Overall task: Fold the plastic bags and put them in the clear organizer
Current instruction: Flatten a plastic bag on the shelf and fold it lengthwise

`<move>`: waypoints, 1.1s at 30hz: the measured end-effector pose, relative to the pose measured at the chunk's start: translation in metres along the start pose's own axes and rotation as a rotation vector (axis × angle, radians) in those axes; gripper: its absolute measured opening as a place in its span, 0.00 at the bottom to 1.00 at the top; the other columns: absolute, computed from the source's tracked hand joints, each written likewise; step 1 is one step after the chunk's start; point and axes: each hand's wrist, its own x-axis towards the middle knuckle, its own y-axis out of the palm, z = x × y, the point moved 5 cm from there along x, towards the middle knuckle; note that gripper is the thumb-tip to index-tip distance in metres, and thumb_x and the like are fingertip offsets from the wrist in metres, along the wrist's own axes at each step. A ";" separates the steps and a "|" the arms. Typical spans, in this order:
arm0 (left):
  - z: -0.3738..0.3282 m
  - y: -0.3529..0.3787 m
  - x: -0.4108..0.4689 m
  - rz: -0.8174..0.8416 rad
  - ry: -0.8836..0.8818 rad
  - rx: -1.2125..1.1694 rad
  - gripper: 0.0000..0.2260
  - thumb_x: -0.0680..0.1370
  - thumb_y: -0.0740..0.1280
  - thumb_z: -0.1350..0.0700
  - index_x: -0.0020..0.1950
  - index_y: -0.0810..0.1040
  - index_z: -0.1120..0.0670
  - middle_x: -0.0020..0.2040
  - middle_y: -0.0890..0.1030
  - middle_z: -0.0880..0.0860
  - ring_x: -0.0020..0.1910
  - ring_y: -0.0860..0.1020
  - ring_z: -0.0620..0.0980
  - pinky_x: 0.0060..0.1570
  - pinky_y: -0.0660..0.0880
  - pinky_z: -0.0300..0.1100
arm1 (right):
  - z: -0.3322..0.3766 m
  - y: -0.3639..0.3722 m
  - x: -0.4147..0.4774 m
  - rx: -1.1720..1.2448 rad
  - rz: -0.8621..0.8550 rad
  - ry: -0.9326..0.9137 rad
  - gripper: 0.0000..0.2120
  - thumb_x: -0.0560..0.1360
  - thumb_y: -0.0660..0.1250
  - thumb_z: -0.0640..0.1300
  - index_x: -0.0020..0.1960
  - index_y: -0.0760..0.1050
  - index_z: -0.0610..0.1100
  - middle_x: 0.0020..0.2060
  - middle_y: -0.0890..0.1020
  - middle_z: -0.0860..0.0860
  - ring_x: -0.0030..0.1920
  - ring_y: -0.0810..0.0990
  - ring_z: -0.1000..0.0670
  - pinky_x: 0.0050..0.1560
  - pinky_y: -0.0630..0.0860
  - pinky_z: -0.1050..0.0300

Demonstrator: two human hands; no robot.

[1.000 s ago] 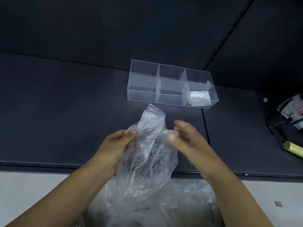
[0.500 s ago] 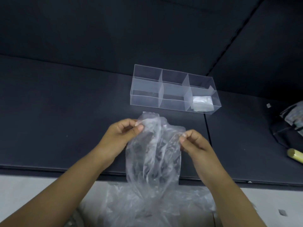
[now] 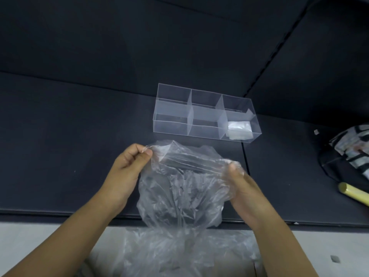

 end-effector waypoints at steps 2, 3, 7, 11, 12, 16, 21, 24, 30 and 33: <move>0.003 -0.003 -0.001 -0.022 -0.024 0.031 0.09 0.80 0.63 0.57 0.40 0.74 0.56 0.34 0.77 0.48 0.34 0.75 0.42 0.38 0.74 0.32 | -0.001 0.005 0.004 0.005 0.029 0.009 0.21 0.69 0.71 0.53 0.58 0.80 0.43 0.55 0.83 0.44 0.56 0.82 0.45 0.56 0.75 0.52; 0.005 -0.006 -0.001 -0.044 -0.037 0.047 0.10 0.80 0.62 0.57 0.40 0.75 0.56 0.34 0.78 0.49 0.35 0.75 0.43 0.39 0.75 0.34 | 0.001 0.004 0.007 0.014 -0.001 -0.012 0.17 0.67 0.72 0.51 0.52 0.82 0.43 0.50 0.84 0.44 0.52 0.83 0.46 0.52 0.76 0.53; 0.011 -0.016 -0.001 -0.173 -0.082 0.096 0.11 0.80 0.62 0.55 0.39 0.74 0.56 0.32 0.78 0.48 0.33 0.76 0.43 0.38 0.74 0.36 | 0.012 -0.004 0.009 0.040 -0.098 -0.142 0.11 0.67 0.72 0.49 0.44 0.82 0.42 0.48 0.84 0.46 0.49 0.83 0.47 0.49 0.79 0.53; 0.018 -0.017 -0.002 -0.166 -0.211 0.217 0.12 0.80 0.63 0.52 0.40 0.75 0.56 0.33 0.78 0.50 0.35 0.77 0.46 0.40 0.75 0.41 | 0.035 0.003 -0.001 -0.111 -0.159 -0.255 0.18 0.73 0.66 0.54 0.43 0.78 0.38 0.42 0.81 0.41 0.41 0.79 0.42 0.47 0.78 0.48; 0.020 -0.018 -0.003 -0.163 -0.254 0.288 0.11 0.80 0.63 0.51 0.42 0.76 0.57 0.36 0.79 0.52 0.38 0.78 0.49 0.42 0.75 0.44 | 0.042 0.006 -0.003 -0.170 -0.183 -0.291 0.23 0.74 0.65 0.56 0.42 0.72 0.34 0.38 0.77 0.40 0.38 0.74 0.43 0.44 0.75 0.46; -0.006 -0.022 -0.005 -0.245 -0.063 0.670 0.12 0.77 0.63 0.42 0.52 0.72 0.49 0.49 0.78 0.47 0.49 0.77 0.44 0.46 0.70 0.37 | 0.067 0.023 -0.007 -0.268 -0.152 -0.360 0.18 0.73 0.67 0.55 0.41 0.72 0.39 0.33 0.72 0.44 0.34 0.69 0.46 0.37 0.72 0.52; -0.029 0.037 -0.003 0.329 -0.151 0.462 0.23 0.70 0.65 0.31 0.58 0.78 0.44 0.54 0.81 0.38 0.54 0.77 0.34 0.53 0.72 0.32 | 0.069 0.062 0.006 -0.306 0.164 -0.259 0.06 0.73 0.69 0.49 0.39 0.77 0.47 0.28 0.74 0.50 0.28 0.71 0.52 0.29 0.69 0.61; -0.023 0.054 0.000 0.381 -0.321 0.207 0.14 0.73 0.71 0.45 0.50 0.83 0.53 0.47 0.85 0.53 0.47 0.83 0.49 0.49 0.80 0.42 | 0.066 0.067 0.018 -0.372 0.217 -0.204 0.08 0.75 0.67 0.48 0.45 0.78 0.43 0.36 0.82 0.48 0.37 0.80 0.51 0.41 0.78 0.59; 0.010 0.009 0.016 -0.073 -0.373 0.158 0.10 0.74 0.72 0.52 0.38 0.80 0.57 0.37 0.81 0.56 0.37 0.79 0.52 0.46 0.79 0.48 | 0.061 0.008 0.016 -0.469 0.176 -0.207 0.21 0.73 0.64 0.63 0.59 0.77 0.52 0.58 0.81 0.54 0.61 0.78 0.55 0.63 0.72 0.55; 0.026 -0.007 0.019 -0.154 -0.399 0.160 0.12 0.74 0.72 0.52 0.41 0.79 0.61 0.37 0.80 0.55 0.35 0.79 0.47 0.39 0.78 0.41 | 0.030 0.000 0.011 -0.617 0.310 -0.060 0.18 0.70 0.72 0.57 0.59 0.76 0.62 0.61 0.78 0.62 0.63 0.74 0.63 0.60 0.71 0.62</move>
